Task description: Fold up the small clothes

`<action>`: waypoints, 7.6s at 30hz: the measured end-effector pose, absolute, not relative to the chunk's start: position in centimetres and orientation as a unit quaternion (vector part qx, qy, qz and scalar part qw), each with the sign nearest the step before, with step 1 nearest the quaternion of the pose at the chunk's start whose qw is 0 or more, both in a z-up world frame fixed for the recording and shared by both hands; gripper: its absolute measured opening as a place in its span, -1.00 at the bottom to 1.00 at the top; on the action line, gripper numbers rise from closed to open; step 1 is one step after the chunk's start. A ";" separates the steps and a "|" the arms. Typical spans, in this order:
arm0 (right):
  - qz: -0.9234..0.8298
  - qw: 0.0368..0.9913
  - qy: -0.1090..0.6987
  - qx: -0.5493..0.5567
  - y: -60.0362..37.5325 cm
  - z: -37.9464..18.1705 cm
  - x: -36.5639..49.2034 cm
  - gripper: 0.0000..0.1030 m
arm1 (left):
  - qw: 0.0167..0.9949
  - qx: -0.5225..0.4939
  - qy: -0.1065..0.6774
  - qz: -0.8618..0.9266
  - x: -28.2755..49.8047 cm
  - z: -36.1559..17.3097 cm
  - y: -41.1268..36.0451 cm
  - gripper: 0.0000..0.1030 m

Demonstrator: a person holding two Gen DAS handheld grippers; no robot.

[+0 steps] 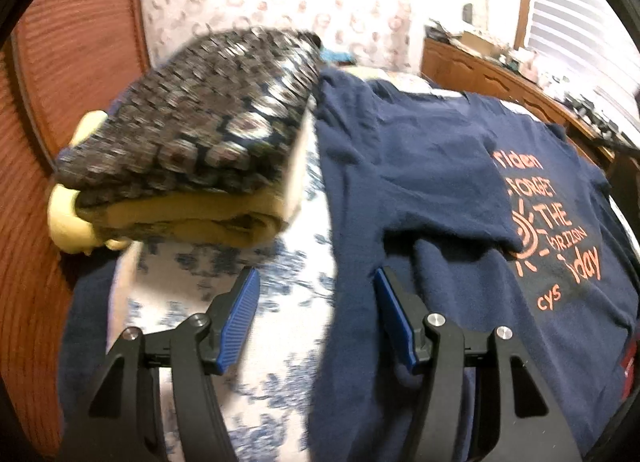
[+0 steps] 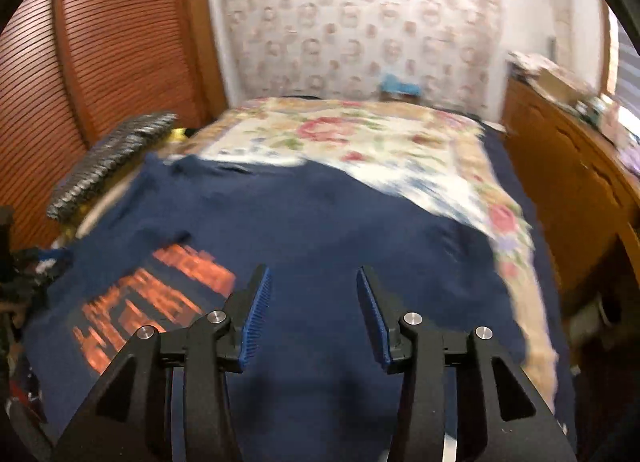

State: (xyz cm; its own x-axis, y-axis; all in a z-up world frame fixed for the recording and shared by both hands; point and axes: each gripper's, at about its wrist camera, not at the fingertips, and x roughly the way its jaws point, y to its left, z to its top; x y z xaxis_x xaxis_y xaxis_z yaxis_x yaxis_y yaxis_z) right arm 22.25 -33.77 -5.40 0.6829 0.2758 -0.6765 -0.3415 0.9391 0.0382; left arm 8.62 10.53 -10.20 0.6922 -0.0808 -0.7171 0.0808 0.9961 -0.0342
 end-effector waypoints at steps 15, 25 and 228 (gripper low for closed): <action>0.062 0.914 0.399 0.029 -46.6 -9.3 19.8 -0.13 | 0.948 -0.010 0.311 -0.070 10.7 -4.5 2.4 0.16; 0.073 0.900 0.422 0.080 -47.7 -10.6 21.6 -0.13 | 0.913 0.064 0.364 -0.173 14.3 -7.4 -10.0 0.16; 0.180 0.884 0.420 -0.098 -34.0 -11.2 35.4 0.19 | 0.863 0.102 0.495 -0.019 34.5 -9.4 0.1 -0.83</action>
